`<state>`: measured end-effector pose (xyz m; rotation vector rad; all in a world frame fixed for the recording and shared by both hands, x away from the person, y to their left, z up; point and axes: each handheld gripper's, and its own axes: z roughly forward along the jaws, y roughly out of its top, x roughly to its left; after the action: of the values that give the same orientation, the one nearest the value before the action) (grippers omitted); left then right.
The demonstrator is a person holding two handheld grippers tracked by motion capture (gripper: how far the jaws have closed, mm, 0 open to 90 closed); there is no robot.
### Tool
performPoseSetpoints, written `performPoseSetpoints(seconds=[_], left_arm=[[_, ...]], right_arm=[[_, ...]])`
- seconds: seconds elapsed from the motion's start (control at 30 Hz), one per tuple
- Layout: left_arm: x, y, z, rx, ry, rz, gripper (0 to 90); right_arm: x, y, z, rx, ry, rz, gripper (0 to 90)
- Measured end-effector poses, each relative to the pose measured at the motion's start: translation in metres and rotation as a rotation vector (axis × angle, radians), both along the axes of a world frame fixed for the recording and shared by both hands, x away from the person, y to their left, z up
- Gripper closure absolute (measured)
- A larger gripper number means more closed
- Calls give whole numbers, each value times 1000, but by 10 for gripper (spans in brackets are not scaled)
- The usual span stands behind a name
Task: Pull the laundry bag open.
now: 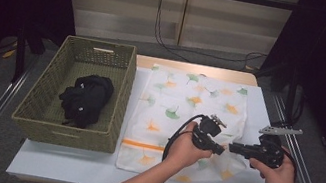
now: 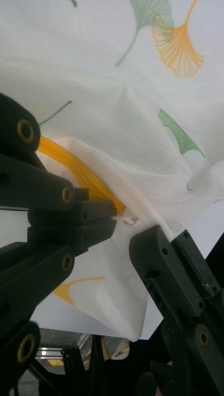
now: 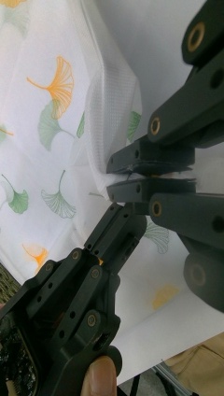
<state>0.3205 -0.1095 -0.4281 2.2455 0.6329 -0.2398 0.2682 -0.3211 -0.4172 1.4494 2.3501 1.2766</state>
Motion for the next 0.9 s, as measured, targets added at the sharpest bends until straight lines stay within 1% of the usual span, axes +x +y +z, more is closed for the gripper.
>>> performPoseSetpoints(seconds=[0.03,0.07,0.2,0.3,0.37,0.47,0.53,0.57,0.6,0.63,0.67,0.7,0.73,0.77,0.83,0.87,0.9], left_arm=[[1,1,0,-5,8,-4,900],[0,1,1,3,13,1,900],[0,1,0,4,11,-2,900],[0,1,0,2,19,-2,900],[0,0,0,-3,23,7,900],[0,1,1,4,32,10,900],[0,2,1,-8,36,9,900],[1,2,1,-8,28,3,900],[1,3,1,2,13,-15,900],[0,2,1,-1,7,-10,900],[-1,2,0,-14,1,-7,900],[-1,2,-1,-8,-11,-23,900],[-1,1,-2,-16,-7,-21,900],[-1,1,-3,-32,-7,-13,898],[0,3,-4,-34,-7,-15,893],[0,3,-6,-54,-2,-19,891],[1,3,-6,-57,-4,-20,890]], right_arm=[[0,-1,0,1,1,1,857],[0,-1,0,6,2,1,857],[-1,-1,1,13,5,-1,859],[-1,-2,1,21,6,-1,859],[0,-3,1,25,4,1,860],[-1,-3,1,27,3,-3,860],[-1,-3,1,30,4,-6,860],[-1,-3,1,35,4,-4,860],[0,-4,1,34,-2,1,860],[-1,-4,2,36,2,-1,860],[-1,-4,1,39,5,-4,860],[-1,-4,1,39,0,-3,860],[-1,-4,0,40,2,1,860],[-1,-5,0,40,3,2,860],[-2,-5,0,45,8,2,861],[-2,-5,0,46,6,-1,860],[-1,-5,0,49,5,-1,861]])
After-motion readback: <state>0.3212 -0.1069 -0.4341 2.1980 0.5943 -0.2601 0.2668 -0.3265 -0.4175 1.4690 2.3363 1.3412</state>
